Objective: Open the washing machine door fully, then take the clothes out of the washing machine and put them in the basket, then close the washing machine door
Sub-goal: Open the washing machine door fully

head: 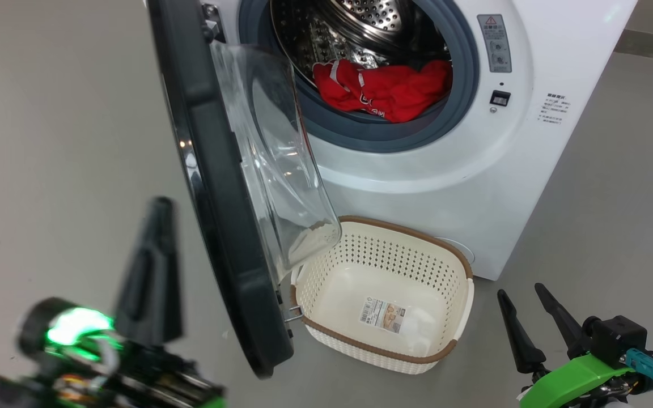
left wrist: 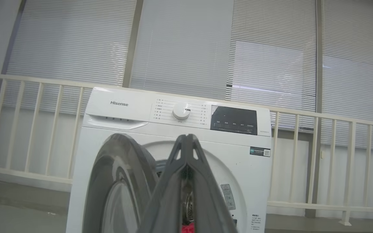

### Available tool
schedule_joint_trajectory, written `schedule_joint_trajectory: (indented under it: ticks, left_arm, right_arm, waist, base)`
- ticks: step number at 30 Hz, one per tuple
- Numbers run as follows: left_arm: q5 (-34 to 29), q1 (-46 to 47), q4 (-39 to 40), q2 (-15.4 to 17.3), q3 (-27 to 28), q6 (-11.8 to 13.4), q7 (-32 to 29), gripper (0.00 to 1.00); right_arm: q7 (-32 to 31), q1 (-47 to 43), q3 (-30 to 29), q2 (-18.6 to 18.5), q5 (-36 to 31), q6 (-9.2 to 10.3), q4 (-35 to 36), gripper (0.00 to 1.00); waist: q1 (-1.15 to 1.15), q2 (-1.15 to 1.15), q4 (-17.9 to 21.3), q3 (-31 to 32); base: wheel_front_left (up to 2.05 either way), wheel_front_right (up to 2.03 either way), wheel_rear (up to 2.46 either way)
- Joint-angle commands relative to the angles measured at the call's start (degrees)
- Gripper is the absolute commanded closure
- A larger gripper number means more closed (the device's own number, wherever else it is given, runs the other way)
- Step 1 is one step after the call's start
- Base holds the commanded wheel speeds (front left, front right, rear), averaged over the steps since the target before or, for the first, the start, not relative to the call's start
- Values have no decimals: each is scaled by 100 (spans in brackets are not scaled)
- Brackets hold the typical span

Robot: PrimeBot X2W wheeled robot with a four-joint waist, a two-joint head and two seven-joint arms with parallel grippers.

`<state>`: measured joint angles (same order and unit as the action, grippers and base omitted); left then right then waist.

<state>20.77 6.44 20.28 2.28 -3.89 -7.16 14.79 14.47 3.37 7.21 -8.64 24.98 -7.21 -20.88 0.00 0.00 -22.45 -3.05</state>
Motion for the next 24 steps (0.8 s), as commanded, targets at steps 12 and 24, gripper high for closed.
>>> schedule_joint_trajectory:
  ticks: [12, 24]
  left_arm:
    - [354, -354, -400, 60, -1764, -33, 20, 100]
    - [657, -250, -2390, 66, -1750, -33, 20, 100]
  right_arm:
    - [52, 78, 186, -4, -51, -28, 171, 0]
    - [52, 124, 248, 17, -73, -28, 180, 0]
  waist:
    - [0, 0, 66, -59]
    - [0, 0, 123, -90]
  base:
    - [0, 0, 0]
    - [0, 0, 0]
